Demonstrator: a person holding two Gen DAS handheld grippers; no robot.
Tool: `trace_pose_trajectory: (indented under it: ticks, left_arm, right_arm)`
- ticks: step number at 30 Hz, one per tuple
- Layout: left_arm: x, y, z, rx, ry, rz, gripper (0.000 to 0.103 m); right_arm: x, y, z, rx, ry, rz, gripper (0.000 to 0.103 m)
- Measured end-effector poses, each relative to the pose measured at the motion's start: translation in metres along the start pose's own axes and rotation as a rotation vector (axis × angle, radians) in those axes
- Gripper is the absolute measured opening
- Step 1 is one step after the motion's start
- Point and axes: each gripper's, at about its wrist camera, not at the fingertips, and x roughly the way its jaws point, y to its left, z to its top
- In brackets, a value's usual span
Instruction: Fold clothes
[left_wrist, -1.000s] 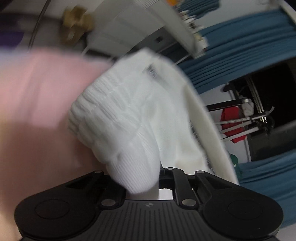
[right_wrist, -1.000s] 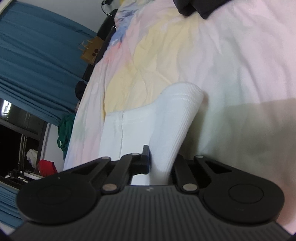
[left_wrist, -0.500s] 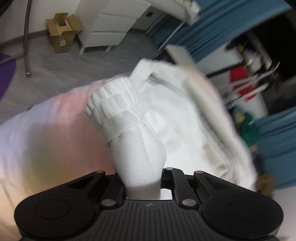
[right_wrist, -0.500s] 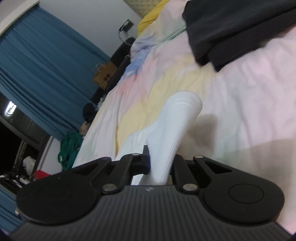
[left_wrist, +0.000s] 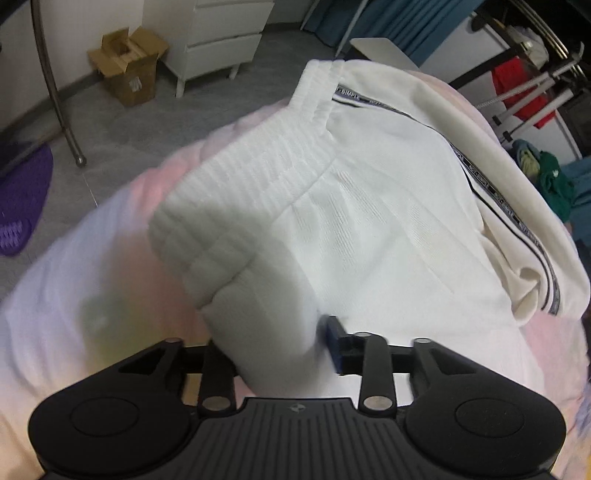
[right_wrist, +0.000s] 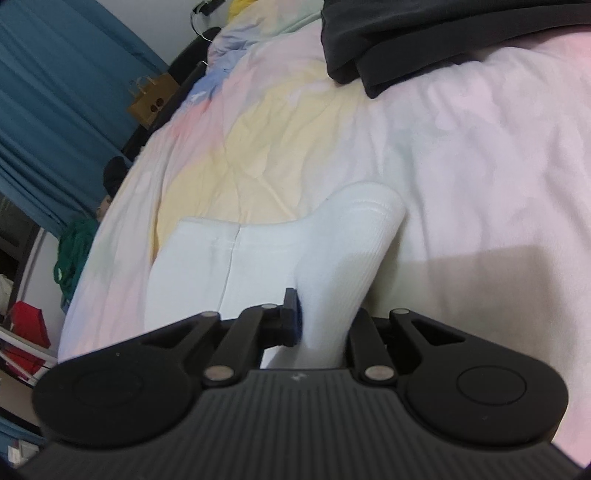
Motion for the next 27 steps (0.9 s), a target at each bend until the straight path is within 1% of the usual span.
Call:
trace_pose_trajectory:
  ticks: [1, 2, 3, 4, 5, 6, 8, 12, 15, 18, 20, 22, 27]
  left_arm:
    - [-0.006, 0.000, -0.001, 0.017, -0.010, -0.001, 0.052]
    - [-0.012, -0.001, -0.003, 0.036, -0.023, -0.001, 0.059]
    - [-0.016, -0.008, -0.007, 0.060, -0.051, -0.003, 0.067]
    - [-0.021, -0.014, -0.010, 0.084, -0.080, -0.004, 0.071]
    - [-0.025, -0.020, -0.013, 0.108, -0.108, -0.005, 0.079]
    - [-0.030, -0.027, -0.017, 0.132, -0.137, -0.007, 0.082]
    - [-0.039, -0.039, -0.024, 0.180, -0.194, -0.009, 0.083]
    - [-0.057, -0.064, -0.038, 0.276, -0.307, -0.014, 0.090]
    - [-0.071, -0.083, -0.048, 0.348, -0.393, -0.018, 0.092]
    - [-0.084, -0.102, -0.059, 0.419, -0.477, -0.023, 0.097]
    - [-0.090, -0.118, -0.073, 0.459, -0.512, -0.043, 0.097]
    - [-0.093, -0.134, -0.085, 0.504, -0.526, -0.069, 0.097]
    - [-0.084, -0.176, -0.115, 0.596, -0.549, -0.140, 0.097]
  right_arm:
    - [-0.004, 0.001, 0.001, 0.012, -0.007, -0.008, 0.025]
    - [-0.008, 0.001, 0.002, 0.023, -0.015, -0.016, 0.031]
    - [-0.012, 0.002, 0.003, 0.035, -0.022, -0.024, 0.047]
    - [-0.019, 0.005, 0.005, 0.023, -0.045, -0.030, 0.060]
    - [-0.026, 0.009, 0.006, -0.001, -0.074, -0.034, 0.065]
    - [-0.034, 0.013, 0.007, -0.025, -0.104, -0.039, 0.068]
    - [-0.051, 0.023, 0.008, -0.070, -0.167, -0.034, 0.068]
    - [-0.088, 0.049, 0.000, -0.218, -0.328, -0.024, 0.068]
    - [-0.111, 0.066, -0.014, -0.311, -0.384, 0.054, 0.079]
    - [-0.134, 0.082, -0.030, -0.401, -0.431, 0.142, 0.079]
    - [-0.149, 0.093, -0.040, -0.462, -0.462, 0.201, 0.079]
    - [-0.158, 0.105, -0.056, -0.532, -0.450, 0.284, 0.079]
    - [-0.179, 0.128, -0.103, -0.733, -0.369, 0.495, 0.078]
